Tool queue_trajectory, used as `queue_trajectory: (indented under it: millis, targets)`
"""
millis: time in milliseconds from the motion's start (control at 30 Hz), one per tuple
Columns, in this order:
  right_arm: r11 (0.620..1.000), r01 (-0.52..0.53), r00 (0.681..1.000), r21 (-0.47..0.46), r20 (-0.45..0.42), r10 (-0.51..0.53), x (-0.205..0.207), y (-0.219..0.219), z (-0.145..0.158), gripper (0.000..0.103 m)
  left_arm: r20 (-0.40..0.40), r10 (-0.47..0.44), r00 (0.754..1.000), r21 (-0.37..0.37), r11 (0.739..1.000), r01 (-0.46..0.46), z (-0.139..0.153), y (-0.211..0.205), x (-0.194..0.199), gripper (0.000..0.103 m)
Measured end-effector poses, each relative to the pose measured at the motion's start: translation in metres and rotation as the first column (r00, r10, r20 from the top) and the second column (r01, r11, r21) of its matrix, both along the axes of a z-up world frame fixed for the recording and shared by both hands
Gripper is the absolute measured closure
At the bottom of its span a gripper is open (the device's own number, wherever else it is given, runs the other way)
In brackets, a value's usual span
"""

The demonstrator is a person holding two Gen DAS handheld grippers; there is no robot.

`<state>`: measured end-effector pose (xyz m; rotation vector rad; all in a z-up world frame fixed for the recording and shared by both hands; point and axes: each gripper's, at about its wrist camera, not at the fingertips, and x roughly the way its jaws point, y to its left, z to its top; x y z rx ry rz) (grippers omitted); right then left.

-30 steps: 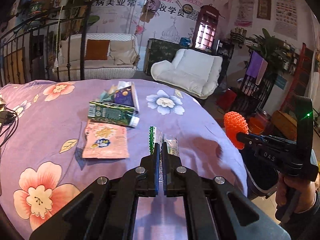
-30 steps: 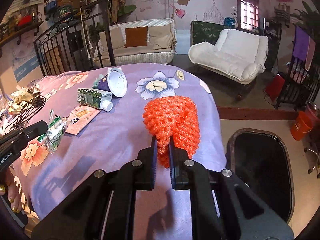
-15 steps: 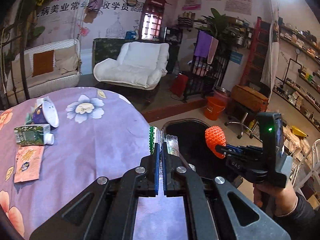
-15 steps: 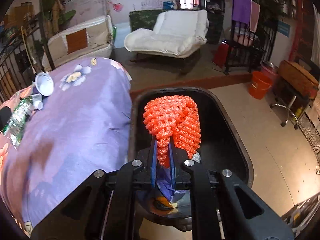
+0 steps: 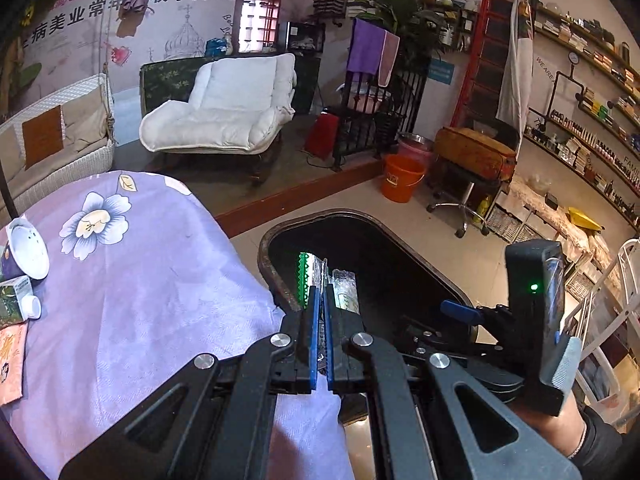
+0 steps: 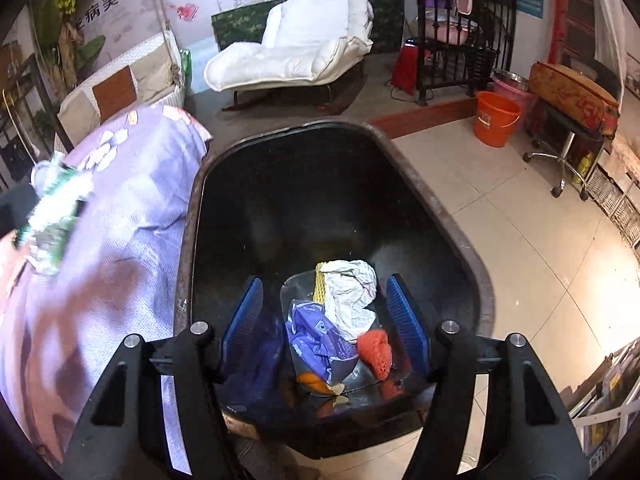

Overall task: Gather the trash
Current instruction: 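Carry the net and wrapper over the black bin and open both tools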

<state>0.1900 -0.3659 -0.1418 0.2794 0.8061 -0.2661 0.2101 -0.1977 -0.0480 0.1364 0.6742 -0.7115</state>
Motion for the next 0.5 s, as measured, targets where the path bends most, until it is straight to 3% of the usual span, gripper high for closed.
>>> queue_trajectory:
  millis: [500]
  targets:
    - [0.988, 0.151, 0.988, -0.039, 0.034, -0.150, -0.060, -0.039, 0.021, 0.035, -0.070, -0.119, 0.990, 0.096, 0.987, 0.126, -0.028, -0.080, 0.015, 0.099]
